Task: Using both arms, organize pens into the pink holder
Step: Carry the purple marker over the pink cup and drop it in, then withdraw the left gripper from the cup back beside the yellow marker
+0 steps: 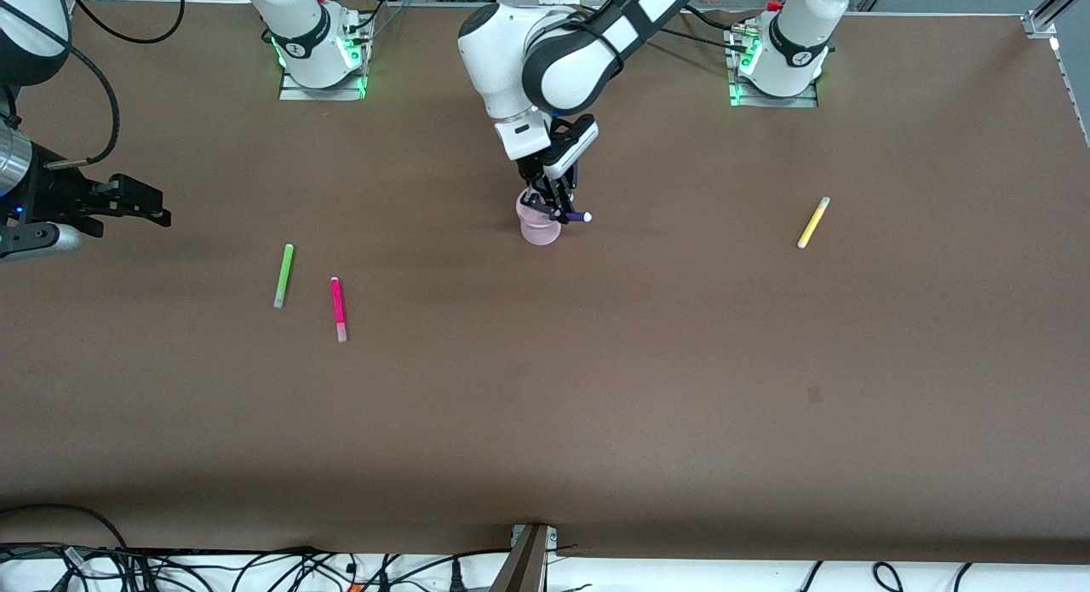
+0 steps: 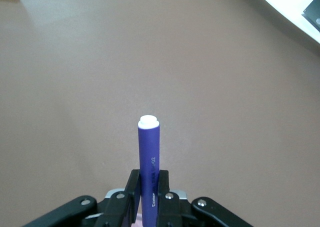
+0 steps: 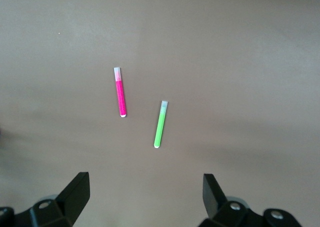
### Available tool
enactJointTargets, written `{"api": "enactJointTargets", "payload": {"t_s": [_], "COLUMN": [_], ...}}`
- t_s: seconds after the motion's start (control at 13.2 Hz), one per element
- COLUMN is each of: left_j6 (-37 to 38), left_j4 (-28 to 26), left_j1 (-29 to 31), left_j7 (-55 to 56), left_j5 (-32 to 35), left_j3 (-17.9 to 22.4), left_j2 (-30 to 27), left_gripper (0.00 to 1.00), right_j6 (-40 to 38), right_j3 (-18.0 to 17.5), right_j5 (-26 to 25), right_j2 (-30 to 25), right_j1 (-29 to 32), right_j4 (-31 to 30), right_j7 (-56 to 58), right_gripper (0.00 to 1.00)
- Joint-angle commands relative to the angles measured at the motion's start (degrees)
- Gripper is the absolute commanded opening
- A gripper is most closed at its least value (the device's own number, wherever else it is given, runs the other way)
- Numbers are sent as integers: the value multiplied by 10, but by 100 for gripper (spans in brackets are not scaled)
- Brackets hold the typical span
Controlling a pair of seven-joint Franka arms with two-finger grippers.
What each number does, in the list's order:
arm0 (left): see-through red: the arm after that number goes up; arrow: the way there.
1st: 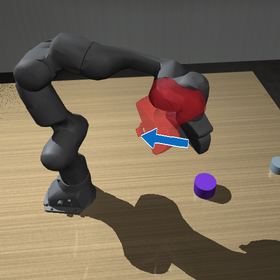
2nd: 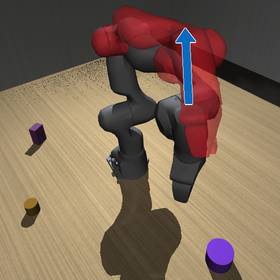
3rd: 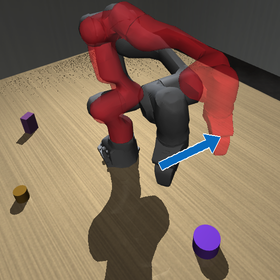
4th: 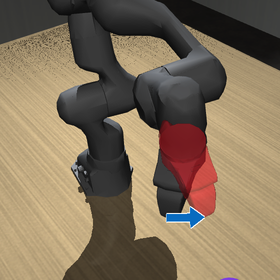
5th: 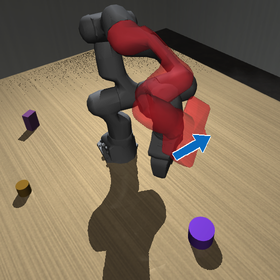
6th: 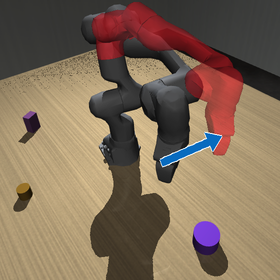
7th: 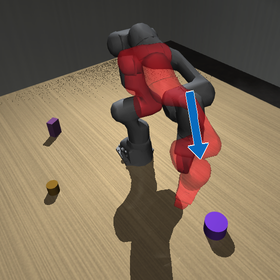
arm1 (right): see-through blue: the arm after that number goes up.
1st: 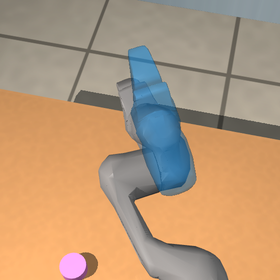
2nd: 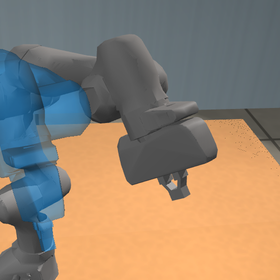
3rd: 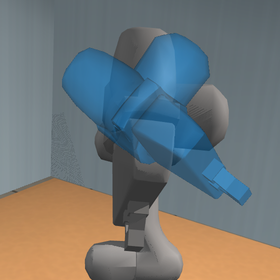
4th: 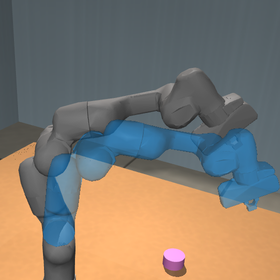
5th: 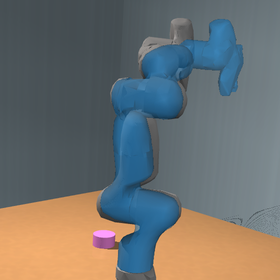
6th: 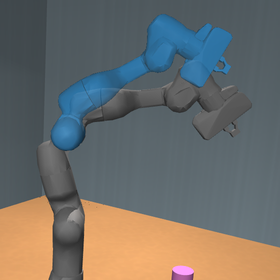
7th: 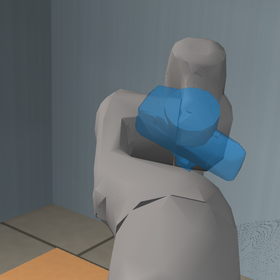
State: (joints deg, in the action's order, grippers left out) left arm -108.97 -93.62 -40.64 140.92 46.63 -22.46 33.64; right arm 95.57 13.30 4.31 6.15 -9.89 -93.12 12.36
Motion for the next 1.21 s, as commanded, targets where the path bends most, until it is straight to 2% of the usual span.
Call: {"api": "enactJointTargets", "payload": {"t_s": [0.0, 0.23, 0.3, 0.38, 0.45, 0.53, 0.6, 0.76, 0.91, 1.13], "left_j6": [19, 20, 20, 22, 22, 22, 30, 37, 33, 30], "left_j4": [25, 35, 35, 36, 35, 35, 36, 36, 38, 39], "left_j1": [-17, -22, -30, -30, -30, -26, -23, -9, 33, 112], "left_j7": [19, 20, 23, 26, 26, 24, 20, -17, -60, -255], "left_j5": [20, 20, 19, 20, 20, 20, 20, 10, -13, -143], "left_j3": [7, 6, 7, 7, 7, 7, 6, 7, 0, -4], "left_j2": [17, 18, 18, 18, 16, 12, 5, -18, -48, -103], "left_gripper": [0, 0, 35, 61, 64, 80, 89, 100, 100, 100], "right_j6": [-5, -6, -6, -7, -8, -8, -8, -9, -9, -9], "right_j3": [0, -1, 0, -1, -1, -1, -1, 0, -1, 0], "right_j5": [11, 11, 11, 11, 11, 11, 11, 12, 11, 12], "right_j2": [-4, -4, -4, -4, -4, -4, -4, -3, -3, -3], "right_j1": [9, 9, 9, 9, 9, 9, 9, 10, 10, 10], "right_j4": [-3, -3, -3, -3, -3, -3, -3, -3, -3, -3], "right_j7": [12, 12, 13, 13, 12, 12, 12, 12, 12, 12], "right_gripper": [100, 100, 100, 100, 100, 100, 100, 100, 100, 100]}}
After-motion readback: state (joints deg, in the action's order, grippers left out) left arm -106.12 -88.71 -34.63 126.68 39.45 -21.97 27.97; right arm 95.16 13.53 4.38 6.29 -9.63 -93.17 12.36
